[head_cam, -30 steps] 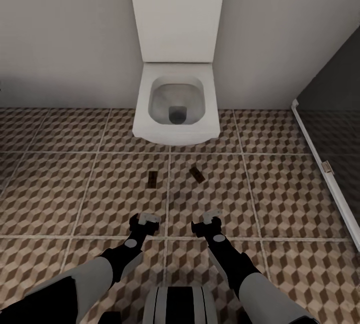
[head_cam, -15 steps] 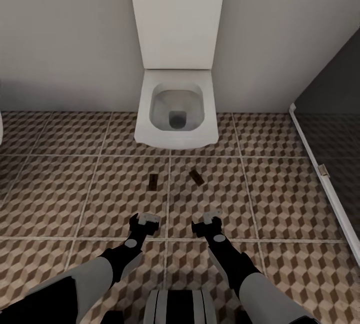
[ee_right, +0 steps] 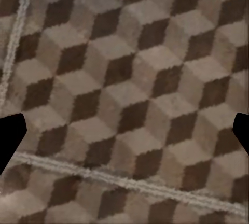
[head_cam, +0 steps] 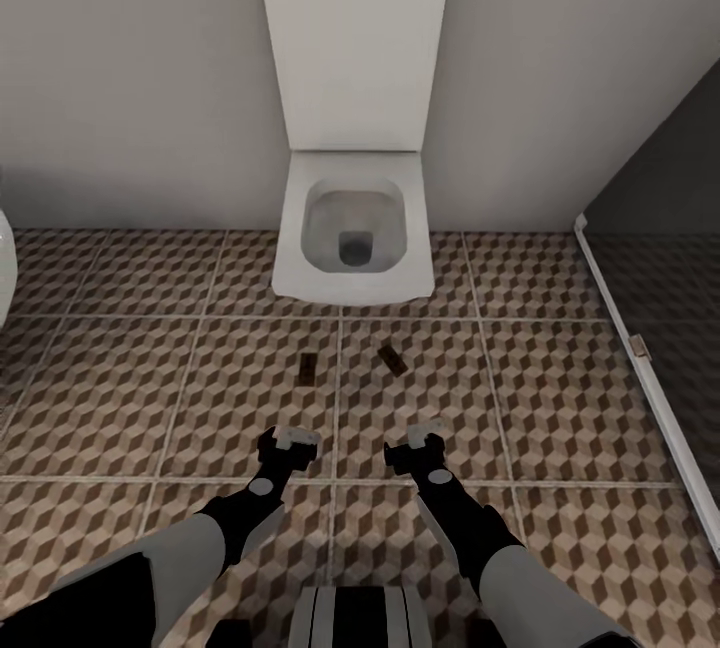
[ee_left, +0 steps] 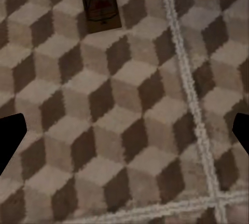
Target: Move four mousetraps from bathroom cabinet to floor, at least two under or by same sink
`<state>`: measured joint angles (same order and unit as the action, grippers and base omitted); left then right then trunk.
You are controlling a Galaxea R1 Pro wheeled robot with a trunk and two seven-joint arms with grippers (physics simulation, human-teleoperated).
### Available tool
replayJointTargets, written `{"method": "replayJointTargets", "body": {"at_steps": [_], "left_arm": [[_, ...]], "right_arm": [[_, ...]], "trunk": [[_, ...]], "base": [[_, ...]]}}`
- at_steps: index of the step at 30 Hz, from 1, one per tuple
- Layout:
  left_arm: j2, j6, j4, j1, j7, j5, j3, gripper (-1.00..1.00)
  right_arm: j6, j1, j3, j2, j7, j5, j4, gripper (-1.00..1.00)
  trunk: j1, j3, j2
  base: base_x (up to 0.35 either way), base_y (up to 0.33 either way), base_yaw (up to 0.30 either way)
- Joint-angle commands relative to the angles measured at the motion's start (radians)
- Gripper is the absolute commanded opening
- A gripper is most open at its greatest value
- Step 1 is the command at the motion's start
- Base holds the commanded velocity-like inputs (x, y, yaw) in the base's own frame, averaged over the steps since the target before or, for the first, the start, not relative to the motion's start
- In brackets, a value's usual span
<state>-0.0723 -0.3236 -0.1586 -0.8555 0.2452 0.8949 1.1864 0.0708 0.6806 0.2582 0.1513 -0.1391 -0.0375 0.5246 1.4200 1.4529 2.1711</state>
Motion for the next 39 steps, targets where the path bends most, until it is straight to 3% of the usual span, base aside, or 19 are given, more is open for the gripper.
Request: {"method": "replayJointTargets", "body": {"at_steps": [1, 39], "left_arm": [[0.0, -0.002, 0.0, -0.001, 0.006, 0.005, 0.009, 1.0], [0.002, -0.001, 0.004, -0.001, 0.009, 0.012, 0.009, 1.0]], "right_arm": [[0.007, 0.0, 0.006, -0.001, -0.008, -0.004, 0.002, 1.0], [0.007, 0.0, 0.006, 0.0, -0.007, -0.004, 0.002, 1.0]], "trunk": [[-0.004, -0.003, -0.007], [-0.15, -0.122, -0.273]], "base": [[0.0, 0.0, 0.0], [0.0, 0.0, 0.0]]}}
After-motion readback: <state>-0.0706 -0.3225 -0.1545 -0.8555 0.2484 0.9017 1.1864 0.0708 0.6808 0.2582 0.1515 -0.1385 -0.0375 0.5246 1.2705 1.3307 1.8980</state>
